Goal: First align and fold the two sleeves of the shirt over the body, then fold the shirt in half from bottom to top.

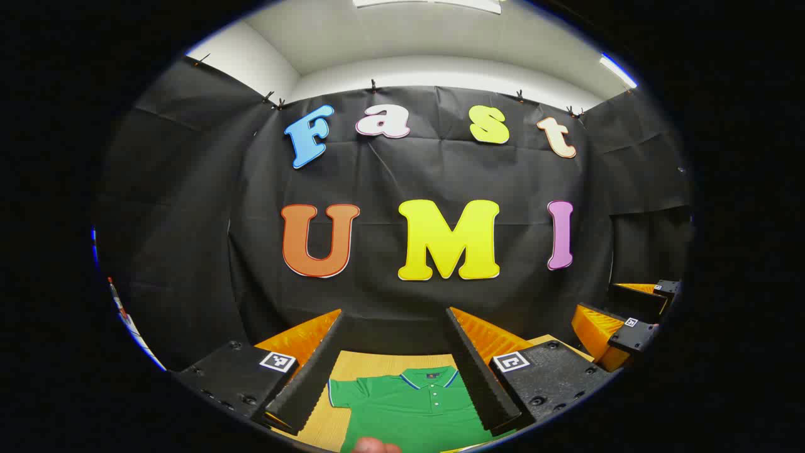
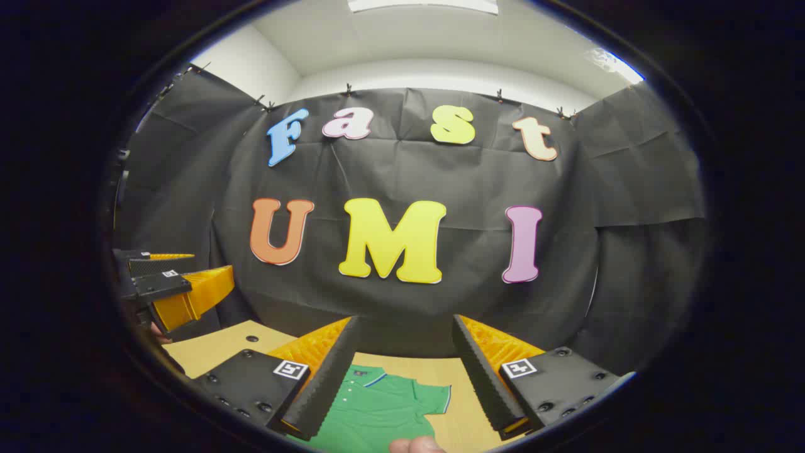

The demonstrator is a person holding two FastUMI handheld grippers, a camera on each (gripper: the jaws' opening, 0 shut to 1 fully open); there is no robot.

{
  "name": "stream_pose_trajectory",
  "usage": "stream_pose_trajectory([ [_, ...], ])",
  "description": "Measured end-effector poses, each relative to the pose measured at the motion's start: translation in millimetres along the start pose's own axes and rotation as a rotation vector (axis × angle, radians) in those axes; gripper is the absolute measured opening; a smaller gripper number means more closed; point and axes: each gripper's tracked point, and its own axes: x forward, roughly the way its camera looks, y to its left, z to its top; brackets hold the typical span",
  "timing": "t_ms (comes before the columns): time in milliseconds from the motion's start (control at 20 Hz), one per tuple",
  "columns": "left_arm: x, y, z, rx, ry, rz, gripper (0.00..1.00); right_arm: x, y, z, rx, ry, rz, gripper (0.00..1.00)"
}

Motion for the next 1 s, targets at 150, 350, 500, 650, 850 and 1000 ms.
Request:
stream_pose_trajectory([
  [150,2.1,-0.6,-0.7,-0.003,-0.001,0.000,0.98,1.4,-4.1,-2.3,0.001,0.005,-0.007,0.95],
  [350,3.8,-0.7,-4.2,-0.008,0.006,0.004,0.98,2.8,-7.7,-4.5,0.000,0.008,-0.011,0.95],
  [500,3.8,-0.6,-5.2,-0.006,0.006,0.007,0.98,3.3,-8.9,-5.6,-0.001,0.011,-0.008,0.95],
  [650,3.0,-1.8,-3.8,-0.004,0.004,0.010,0.98,6.1,-9.5,-7.3,-0.006,0.017,0.001,0.93],
  [850,1.7,-1.1,-3.1,0.003,-0.005,0.013,0.98,10.8,-7.9,-13.7,-0.001,0.052,0.019,0.93],
  [1000,0.1,-1.5,-4.8,0.009,-0.007,0.011,0.98,13.4,-14.5,-19.6,-0.004,0.071,0.015,0.95],
])
